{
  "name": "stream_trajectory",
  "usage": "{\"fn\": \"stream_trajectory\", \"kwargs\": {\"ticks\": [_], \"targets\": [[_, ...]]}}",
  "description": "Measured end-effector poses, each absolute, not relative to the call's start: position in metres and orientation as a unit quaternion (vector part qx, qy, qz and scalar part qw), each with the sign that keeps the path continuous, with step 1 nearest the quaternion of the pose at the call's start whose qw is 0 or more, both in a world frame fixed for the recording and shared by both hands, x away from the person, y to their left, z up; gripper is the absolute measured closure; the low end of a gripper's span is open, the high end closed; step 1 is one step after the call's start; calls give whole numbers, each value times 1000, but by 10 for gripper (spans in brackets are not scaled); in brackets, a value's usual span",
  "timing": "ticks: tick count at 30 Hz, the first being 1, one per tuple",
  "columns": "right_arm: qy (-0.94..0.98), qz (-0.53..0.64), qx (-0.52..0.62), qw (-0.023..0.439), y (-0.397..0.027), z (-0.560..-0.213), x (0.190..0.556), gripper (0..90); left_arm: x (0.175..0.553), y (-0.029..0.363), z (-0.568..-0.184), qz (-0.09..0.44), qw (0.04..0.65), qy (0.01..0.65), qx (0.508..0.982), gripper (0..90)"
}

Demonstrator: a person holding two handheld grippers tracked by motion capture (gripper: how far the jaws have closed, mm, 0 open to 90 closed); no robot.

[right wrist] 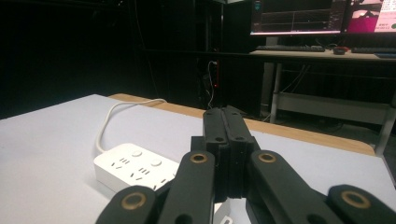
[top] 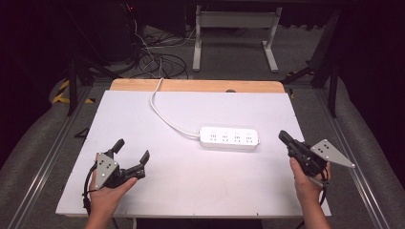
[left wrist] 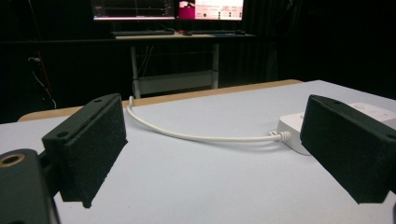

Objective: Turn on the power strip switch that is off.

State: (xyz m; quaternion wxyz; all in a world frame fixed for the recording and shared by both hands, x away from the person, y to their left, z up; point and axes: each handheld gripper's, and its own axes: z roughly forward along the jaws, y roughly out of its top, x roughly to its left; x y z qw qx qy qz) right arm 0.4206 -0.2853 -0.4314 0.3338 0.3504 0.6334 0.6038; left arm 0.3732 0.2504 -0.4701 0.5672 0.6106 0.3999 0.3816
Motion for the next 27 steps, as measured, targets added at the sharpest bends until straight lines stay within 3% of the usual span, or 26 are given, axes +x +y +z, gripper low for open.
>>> {"fn": "stream_trajectory", "kwargs": {"ticks": [14,21,27], "targets": [[643,599,337,339,-278,-430,411,875,371,253,-470,385,567,402,608,79],[645,594,339,342,-275,-432,415,643,371,253,-471,385,566,402,608,79],[639,603,345,330,-274,-433,417,291,371,253,-470,386,566,401,609,79]]}}
